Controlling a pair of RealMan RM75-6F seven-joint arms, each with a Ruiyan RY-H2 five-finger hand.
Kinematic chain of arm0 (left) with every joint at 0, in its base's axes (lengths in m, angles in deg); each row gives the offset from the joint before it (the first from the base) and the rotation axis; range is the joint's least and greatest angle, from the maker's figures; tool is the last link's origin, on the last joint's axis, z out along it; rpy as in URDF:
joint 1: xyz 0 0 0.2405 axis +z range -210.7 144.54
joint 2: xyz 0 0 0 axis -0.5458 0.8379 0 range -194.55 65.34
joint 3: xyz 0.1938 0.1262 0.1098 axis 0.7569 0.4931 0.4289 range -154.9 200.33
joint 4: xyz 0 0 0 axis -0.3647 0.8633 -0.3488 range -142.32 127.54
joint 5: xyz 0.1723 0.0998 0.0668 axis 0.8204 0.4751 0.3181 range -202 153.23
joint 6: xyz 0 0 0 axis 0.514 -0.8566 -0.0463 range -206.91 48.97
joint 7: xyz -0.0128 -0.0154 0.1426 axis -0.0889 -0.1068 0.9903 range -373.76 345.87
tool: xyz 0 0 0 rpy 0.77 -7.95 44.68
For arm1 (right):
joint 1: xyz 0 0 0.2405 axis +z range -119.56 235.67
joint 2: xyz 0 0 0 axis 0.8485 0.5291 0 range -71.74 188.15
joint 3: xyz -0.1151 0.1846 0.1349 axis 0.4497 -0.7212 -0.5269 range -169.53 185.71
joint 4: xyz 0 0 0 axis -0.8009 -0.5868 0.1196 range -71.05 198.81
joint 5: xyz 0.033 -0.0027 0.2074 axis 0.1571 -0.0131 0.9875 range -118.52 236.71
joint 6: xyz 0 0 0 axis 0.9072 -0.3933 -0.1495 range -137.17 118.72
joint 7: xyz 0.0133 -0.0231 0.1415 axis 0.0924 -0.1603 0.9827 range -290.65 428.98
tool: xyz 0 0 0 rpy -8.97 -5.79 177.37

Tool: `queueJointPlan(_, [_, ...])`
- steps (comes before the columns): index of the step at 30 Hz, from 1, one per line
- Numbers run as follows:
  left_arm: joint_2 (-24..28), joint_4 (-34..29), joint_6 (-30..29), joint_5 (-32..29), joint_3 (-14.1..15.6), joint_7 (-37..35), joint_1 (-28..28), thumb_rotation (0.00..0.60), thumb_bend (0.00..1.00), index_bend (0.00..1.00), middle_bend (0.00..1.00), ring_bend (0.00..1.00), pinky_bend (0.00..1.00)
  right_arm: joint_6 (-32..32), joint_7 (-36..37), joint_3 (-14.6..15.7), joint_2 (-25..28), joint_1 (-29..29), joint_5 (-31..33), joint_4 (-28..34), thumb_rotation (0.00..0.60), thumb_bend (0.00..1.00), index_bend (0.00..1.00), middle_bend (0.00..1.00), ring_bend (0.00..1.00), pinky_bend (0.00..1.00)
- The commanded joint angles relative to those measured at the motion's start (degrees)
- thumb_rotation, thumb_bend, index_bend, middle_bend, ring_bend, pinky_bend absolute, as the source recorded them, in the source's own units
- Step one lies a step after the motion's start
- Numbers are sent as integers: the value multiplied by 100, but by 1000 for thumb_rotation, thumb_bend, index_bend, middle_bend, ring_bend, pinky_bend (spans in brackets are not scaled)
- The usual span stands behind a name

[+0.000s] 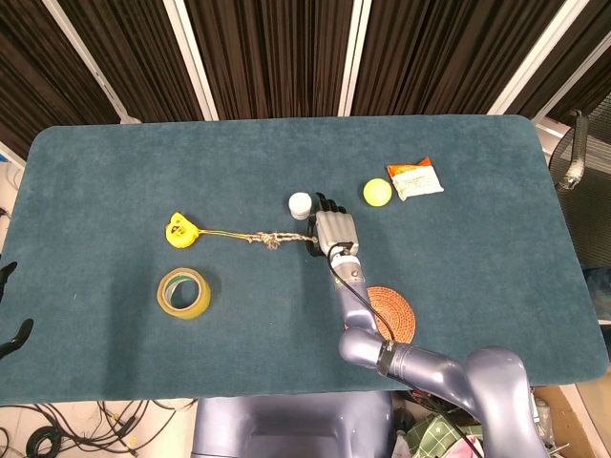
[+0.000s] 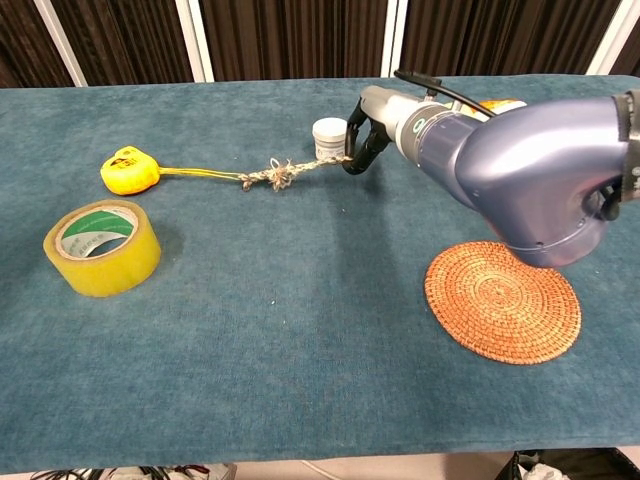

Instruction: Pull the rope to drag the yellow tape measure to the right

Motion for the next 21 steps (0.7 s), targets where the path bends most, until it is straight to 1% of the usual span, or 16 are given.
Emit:
queueJointPlan(1, [-3,-4,9,-19,-6,3,-2,600,299,105,0,0,0,9,16,10,8,-12,-2,22,600,418,715,0,83,148])
queueJointPlan(6, [-6,8,13,-43,-15,13,-3,600,298,105,0,0,0,4,65,14,49,-47,-10,51,600,418,716,0,83,148])
queueJointPlan(8, [-4,25,21,-41,-13,32,-7,600,299,105,0,0,0,-10,189,-14,112,-125,-13,160,600,418,717,0,83,148])
queueJointPlan(10, [-6,34,22,-48,-14,44,-6,600,299,105,0,0,0,-17,254,20,183,-186,-88,240,600,419,718,0,83,148])
queueJointPlan(14, [-16,27,14,-82,-28,62,0,600,299,105,0,0,0,15,268,171,381,-301,-308,283,600,418,718,0,83,148])
queueJointPlan(16, [-22,23,10,-94,-31,85,3,600,299,105,0,0,0,6,298,177,464,-342,-334,270,600,418,718,0,83,148])
queueJointPlan(17, [-29,25,10,-100,-26,124,7,600,301,105,0,0,0,19,348,126,578,-402,-300,234,600,418,718,0,83,148])
queueJointPlan(21, [-49,14,-18,-125,-37,184,20,600,304,104,0,0,0,-92,362,210,920,-550,-347,338,600,419,718,0,83,148])
